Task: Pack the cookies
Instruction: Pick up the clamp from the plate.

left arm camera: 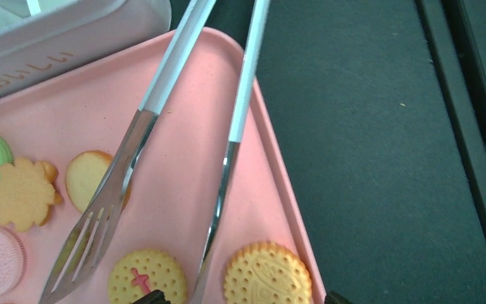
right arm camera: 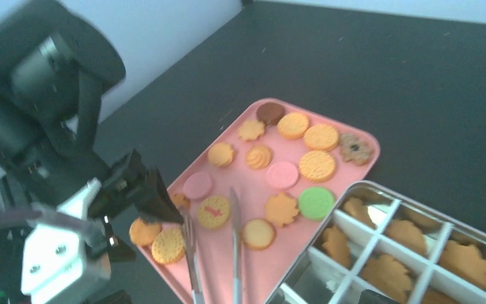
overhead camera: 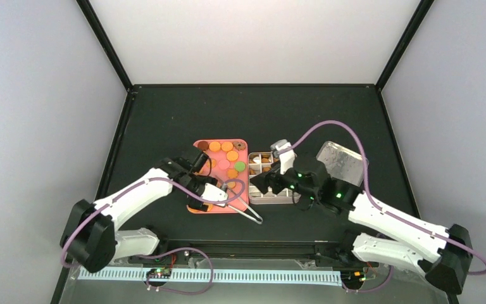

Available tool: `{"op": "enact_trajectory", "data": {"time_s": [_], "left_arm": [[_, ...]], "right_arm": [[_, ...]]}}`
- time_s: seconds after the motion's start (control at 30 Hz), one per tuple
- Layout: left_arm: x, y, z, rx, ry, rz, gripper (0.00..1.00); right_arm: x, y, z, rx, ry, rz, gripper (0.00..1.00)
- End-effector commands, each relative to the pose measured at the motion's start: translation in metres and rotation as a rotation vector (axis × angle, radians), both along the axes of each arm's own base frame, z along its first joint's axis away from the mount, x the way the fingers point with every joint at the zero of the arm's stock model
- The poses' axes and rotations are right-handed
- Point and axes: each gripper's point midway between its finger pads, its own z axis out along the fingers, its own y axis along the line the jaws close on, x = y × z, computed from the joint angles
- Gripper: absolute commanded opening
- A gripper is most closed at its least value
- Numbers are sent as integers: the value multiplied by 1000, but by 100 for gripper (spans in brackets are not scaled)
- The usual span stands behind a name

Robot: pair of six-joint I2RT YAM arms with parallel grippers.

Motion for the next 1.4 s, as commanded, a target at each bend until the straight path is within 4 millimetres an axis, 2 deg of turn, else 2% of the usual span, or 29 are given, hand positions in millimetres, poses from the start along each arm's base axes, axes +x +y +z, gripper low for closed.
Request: {"op": "enact_trajectory", "data": {"time_s": [0.0, 0.1, 0.3, 0.5, 0.7, 0.77, 1.0, 1.17, 1.3, 1.37], "left_arm": [[24, -12, -3, 58, -65, -12, 62], [30, -18, -10, 94, -60, 2, 55], [22, -24, -24, 131, -27, -19, 47], [17, -29, -35, 161, -10, -12, 28], [18, -28, -32, 158, -28, 6, 4], [16, -26, -31, 160, -37, 5, 2], [26, -24, -5, 129, -152, 9, 2], [29, -23, 30, 73, -247, 6, 1], [18, -23, 62, 17, -221, 19, 2], [7, -27, 86, -56, -170, 24, 2]], "right_arm": [[14, -30, 21, 79, -40, -137, 95], [12, -37, 24, 93, -43, -148, 95], [15, -44, 16, 77, -18, -182, 93], [20, -51, 12, 74, -3, -213, 91], [23, -57, 13, 73, -5, -238, 91], [24, -58, 15, 77, -12, -243, 90], [26, -57, 26, 94, -30, -244, 90], [28, -58, 37, 99, -53, -252, 90], [30, -61, 50, 108, -81, -264, 92], [28, -60, 59, 129, -96, -248, 95]]}}
